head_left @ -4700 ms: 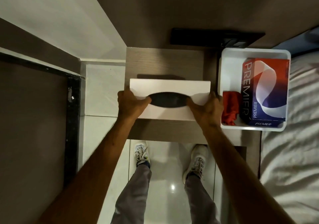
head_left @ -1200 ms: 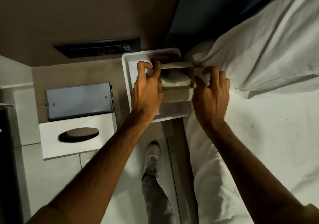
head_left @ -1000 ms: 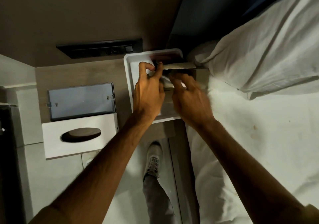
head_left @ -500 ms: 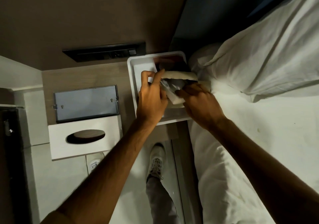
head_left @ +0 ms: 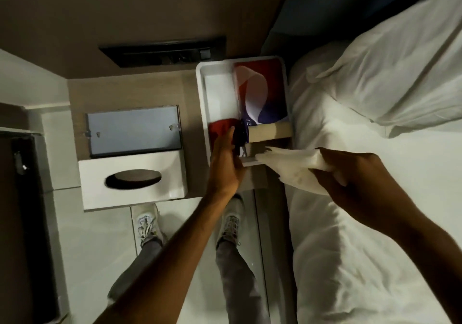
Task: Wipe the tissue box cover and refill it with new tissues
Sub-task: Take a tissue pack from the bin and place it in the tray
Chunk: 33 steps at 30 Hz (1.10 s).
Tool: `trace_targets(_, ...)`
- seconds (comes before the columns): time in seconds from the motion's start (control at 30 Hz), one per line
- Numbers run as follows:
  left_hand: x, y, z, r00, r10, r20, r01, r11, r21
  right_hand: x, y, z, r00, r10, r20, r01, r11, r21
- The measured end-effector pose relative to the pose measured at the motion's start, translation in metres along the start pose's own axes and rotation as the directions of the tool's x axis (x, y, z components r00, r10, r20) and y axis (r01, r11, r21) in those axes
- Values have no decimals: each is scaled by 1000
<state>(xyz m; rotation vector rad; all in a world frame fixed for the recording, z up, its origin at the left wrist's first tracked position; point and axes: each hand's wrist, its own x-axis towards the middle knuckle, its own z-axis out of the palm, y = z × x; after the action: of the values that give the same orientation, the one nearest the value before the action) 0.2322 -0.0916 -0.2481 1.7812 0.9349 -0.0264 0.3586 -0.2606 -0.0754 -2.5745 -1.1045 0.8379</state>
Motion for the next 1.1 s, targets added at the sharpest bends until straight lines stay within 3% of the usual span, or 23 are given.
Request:
trace_targets(0.07, -19, -1, -14, 971, -227, -74, 190, 923, -335, -2, -14, -7, 999, 25, 27, -30, 979, 201)
trace_targets(0.1, -25, -8, -23, 913, -407, -7, 338, 768, -543, -1, -24, -9, 996, 71, 61, -89, 925, 369)
trace_targets(0.13, -29, -22, -31, 829, -542, 136, 467, 539, -701, 2, -37, -12, 987, 114, 114, -158, 816, 555)
trace_targets(0.17, -33, -36, -43, 742, -597, 304, 559, 301, -772, 7, -51, -12, 979, 125, 162, -204, 670, 714)
trace_targets(0.23, -42, -63, -68, 641, -608, 469, 608, 29, -794, 22, -75, -3, 971, 116, 208, -237, 386, 891)
trace_targets(0.27, -44, -70, -83, 634, -582, 509, 597, -49, -801, 32, -87, 7, 965, 122, 233, -258, 271, 927)
trace_targets(0.33, -42, -65, -120, 763, -397, 510, 507, -120, -853, 59, -105, 38, 942, 151, 298, -322, 166, 932)
trace_targets(0.4, -34, -48, -161, 833, -274, 481, 487, -53, -872, 87, -118, 73, 912, 201, 357, -391, 160, 906)
trace_targets(0.53, -15, -71, -235, 829, -377, 413, 476, 87, -875, 129, -149, 135, 881, 275, 384, -436, 160, 886)
trace_targets(0.63, -6, -88, -260, 861, -356, 363, 468, 279, -838, 144, -172, 158, 877, 302, 373, -436, 174, 883)
trace_targets(0.77, 10, -116, -277, 871, -455, 187, 433, 528, -731, 162, -197, 178, 884, 319, 340, -429, 268, 863)
trace_targets(0.87, 20, -134, -288, 883, -462, 87, 396, 632, -666, 177, -206, 194, 890, 361, 277, -400, 330, 855)
trace_targets(0.97, 30, -145, -298, 915, -404, 0, 324, 733, -598, 191, -208, 206, 897, 405, 176, -367, 464, 806)
trace_targets(1.03, 32, -145, -305, 923, -383, 24, 328, 755, -567, 197, -206, 216, 892, 425, 155, -391, 552, 737)
trace_targets(1.1, 33, -142, -312, 912, -386, 138, 392, 727, -563, 199, -213, 218, 874, 454, 175, -433, 563, 704)
